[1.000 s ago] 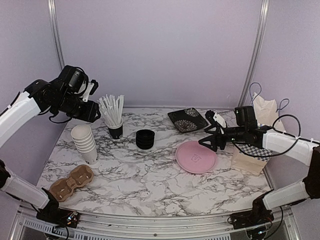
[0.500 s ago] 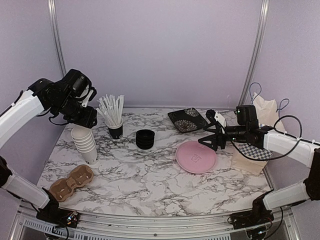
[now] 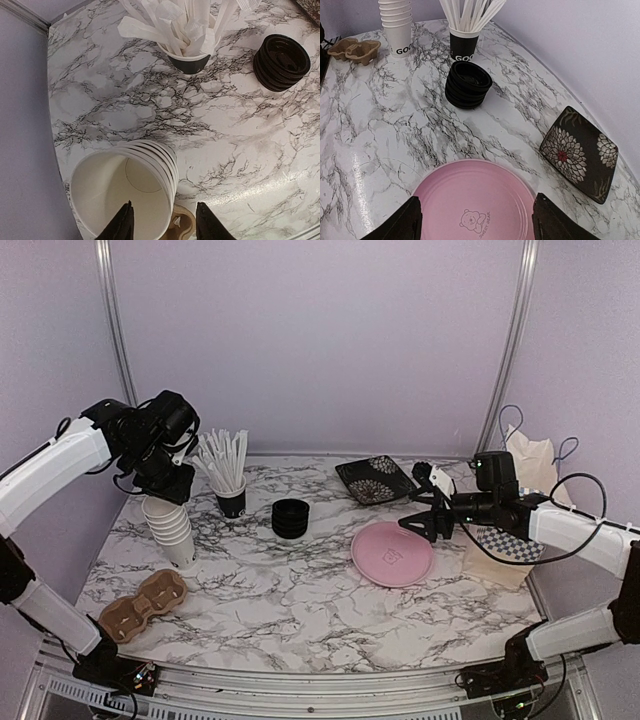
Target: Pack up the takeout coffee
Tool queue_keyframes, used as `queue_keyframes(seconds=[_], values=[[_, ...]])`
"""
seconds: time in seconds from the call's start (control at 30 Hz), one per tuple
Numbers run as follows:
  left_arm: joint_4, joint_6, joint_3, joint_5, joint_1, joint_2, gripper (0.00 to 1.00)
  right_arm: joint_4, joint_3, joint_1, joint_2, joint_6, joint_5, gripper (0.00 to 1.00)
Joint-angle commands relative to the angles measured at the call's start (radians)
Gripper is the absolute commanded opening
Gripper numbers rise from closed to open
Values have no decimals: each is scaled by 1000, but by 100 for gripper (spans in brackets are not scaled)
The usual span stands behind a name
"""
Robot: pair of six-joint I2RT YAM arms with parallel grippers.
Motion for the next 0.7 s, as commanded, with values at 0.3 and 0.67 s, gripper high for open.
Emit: queue_keyframes(seconds=[0.3,0.67], values=[[-37,-26,-33,-16,-4,41,34,5,-8,-5,-21,-43,28,73],[-37,-44,-39,-35,-5,45,11,3,-11,-5,-26,-51,37,72]])
